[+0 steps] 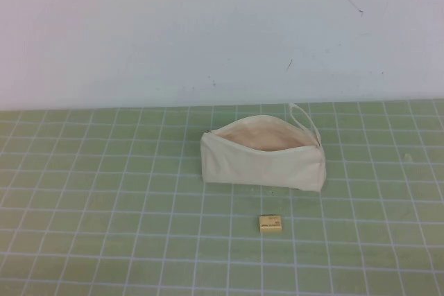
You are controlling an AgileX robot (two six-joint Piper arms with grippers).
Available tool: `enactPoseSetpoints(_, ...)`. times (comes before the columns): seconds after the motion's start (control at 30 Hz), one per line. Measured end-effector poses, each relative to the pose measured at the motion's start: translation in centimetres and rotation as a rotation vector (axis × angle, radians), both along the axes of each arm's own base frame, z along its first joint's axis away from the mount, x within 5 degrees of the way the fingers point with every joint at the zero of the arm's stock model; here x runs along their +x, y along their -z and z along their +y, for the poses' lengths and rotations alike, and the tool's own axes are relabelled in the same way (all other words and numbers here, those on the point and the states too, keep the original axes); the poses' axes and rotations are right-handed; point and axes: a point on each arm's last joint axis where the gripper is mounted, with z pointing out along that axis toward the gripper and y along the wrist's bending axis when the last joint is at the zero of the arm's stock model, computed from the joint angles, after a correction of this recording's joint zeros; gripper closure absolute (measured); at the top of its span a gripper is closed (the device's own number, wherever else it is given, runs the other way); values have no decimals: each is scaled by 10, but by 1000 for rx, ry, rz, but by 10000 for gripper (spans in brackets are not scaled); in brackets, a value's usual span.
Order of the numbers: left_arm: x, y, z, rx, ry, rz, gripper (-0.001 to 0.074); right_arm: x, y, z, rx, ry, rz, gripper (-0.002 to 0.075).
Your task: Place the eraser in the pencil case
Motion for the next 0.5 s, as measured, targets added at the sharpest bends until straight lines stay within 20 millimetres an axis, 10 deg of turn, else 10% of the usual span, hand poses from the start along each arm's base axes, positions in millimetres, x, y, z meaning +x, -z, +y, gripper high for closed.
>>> enactPoseSetpoints(0.5,0,0,0,0,0,2,736,0,0,-2,-55,4,3,727)
